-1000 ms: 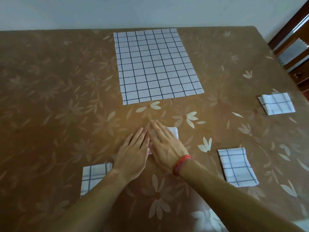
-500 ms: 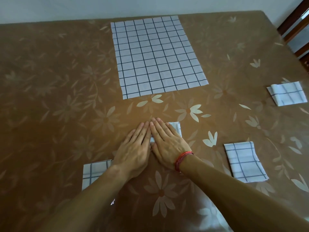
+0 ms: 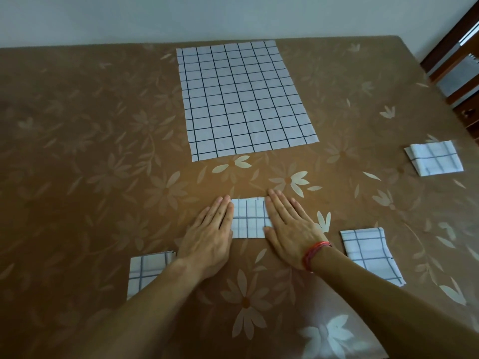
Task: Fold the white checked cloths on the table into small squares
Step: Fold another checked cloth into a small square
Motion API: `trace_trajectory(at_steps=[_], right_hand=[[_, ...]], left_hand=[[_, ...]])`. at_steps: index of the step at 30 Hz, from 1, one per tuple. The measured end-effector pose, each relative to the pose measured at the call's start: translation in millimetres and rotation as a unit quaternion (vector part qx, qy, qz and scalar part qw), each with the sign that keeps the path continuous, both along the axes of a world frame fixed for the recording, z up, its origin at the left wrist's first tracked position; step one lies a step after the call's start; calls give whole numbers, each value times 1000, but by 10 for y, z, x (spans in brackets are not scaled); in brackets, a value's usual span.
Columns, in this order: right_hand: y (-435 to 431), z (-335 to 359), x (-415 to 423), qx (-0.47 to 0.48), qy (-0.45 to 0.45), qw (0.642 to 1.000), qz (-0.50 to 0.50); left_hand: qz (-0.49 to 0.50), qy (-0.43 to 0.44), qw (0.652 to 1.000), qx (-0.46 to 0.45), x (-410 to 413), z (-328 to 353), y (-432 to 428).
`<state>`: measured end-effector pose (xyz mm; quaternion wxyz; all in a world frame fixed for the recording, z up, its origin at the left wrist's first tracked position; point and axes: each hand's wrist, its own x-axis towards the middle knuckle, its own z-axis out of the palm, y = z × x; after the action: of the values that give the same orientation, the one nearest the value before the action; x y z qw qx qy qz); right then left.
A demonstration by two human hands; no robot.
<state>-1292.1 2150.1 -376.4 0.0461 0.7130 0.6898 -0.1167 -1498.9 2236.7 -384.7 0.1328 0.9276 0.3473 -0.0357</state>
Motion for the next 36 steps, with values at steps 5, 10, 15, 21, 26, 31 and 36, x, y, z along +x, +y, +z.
trace_trajectory(at_steps=[5,10,15,21,26,31,36], right_hand=[[22,41,5,-16,11,1000,-7],[72,109,-25,-32,40,998,-22],[135,230,-53,-39,77,995,-39],[226,288,-76,-25,107,992,-63],[247,422,-64,-14,147,984,-100],[184,634,-101,24,261,943,-204],[107,963,-195,5,281,938,-200]], left_hand=[[35,-33,998,-46,66,137,39],[86,-80,991,-58,236,279,140],[130,-70,985,-87,414,354,255],[202,-122,952,-195,473,398,245],[251,-173,924,-233,427,541,167],[287,-215,895,-265,292,728,80],[271,-235,891,-278,91,971,-26]])
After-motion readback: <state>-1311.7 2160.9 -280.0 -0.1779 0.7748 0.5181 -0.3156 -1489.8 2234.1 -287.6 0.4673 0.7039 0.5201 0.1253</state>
